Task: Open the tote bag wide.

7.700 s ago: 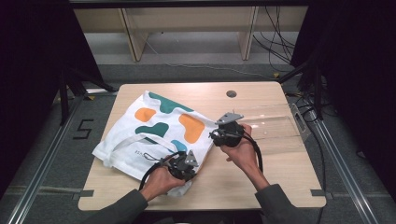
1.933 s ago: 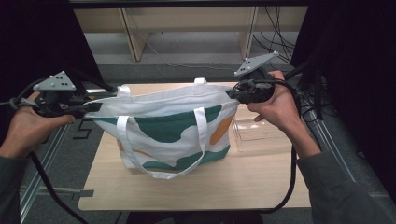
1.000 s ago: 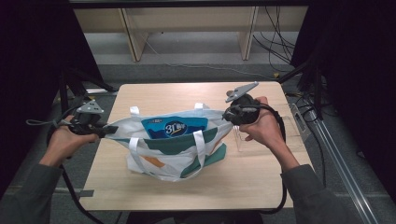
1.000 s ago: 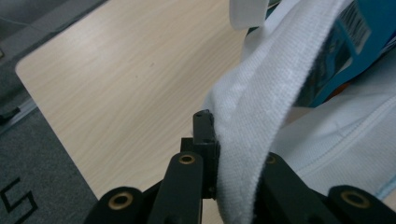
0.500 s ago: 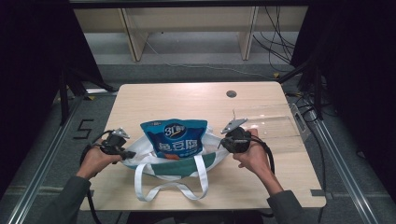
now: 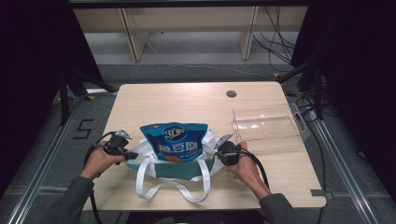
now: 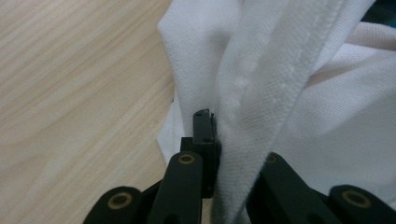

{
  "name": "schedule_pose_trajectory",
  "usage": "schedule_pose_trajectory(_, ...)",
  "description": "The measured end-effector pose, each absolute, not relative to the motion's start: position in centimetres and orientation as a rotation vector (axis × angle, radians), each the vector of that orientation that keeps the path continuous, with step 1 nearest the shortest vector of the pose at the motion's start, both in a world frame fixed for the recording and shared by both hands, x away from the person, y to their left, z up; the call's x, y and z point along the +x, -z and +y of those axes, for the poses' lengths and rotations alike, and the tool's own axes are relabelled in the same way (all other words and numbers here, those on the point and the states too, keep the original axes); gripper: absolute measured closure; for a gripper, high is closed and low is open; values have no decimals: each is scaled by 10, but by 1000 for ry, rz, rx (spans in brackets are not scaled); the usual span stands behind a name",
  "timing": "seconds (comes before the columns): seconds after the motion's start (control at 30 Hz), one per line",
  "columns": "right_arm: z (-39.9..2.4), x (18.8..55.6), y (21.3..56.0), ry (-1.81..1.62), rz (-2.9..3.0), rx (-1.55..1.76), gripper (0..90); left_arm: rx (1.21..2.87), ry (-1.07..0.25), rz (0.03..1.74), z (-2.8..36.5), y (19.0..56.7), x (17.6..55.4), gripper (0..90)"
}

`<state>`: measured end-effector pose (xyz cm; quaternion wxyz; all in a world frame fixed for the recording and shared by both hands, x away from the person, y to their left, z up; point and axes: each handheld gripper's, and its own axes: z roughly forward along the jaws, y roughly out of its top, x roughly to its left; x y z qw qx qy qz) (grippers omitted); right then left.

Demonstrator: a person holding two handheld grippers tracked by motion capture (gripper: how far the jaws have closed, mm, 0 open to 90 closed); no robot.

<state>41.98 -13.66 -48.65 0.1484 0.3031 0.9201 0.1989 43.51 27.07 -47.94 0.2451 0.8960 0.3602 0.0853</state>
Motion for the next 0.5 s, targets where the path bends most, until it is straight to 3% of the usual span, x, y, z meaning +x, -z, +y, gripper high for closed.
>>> schedule_pose_trajectory(0.07, -139, 421, 486, -592, 2651, 883, 865, 2434, -248, 984, 270, 478, 433, 844)
schedule_pose_trajectory(0.13, -142, 421, 486, -619, 2647, 905, 850, 2411, -256, 1005, 272, 476, 431, 745)
schedule_pose_trajectory(0.17, -143, 421, 484, -630, 2640, 921, 820, 2410, -277, 1008, 274, 475, 431, 745)
schedule_pose_trajectory(0.3, -151, 419, 468, -673, 2574, 1012, 620, 2356, -307, 1014, 279, 466, 425, 586)
schedule_pose_trajectory(0.33, -157, 414, 451, -728, 2511, 968, 574, 2335, -321, 1020, 278, 463, 424, 511)
schedule_pose_trajectory(0.5, -162, 396, 414, -942, 2449, 913, 519, 2307, -396, 954, 267, 431, 419, 432)
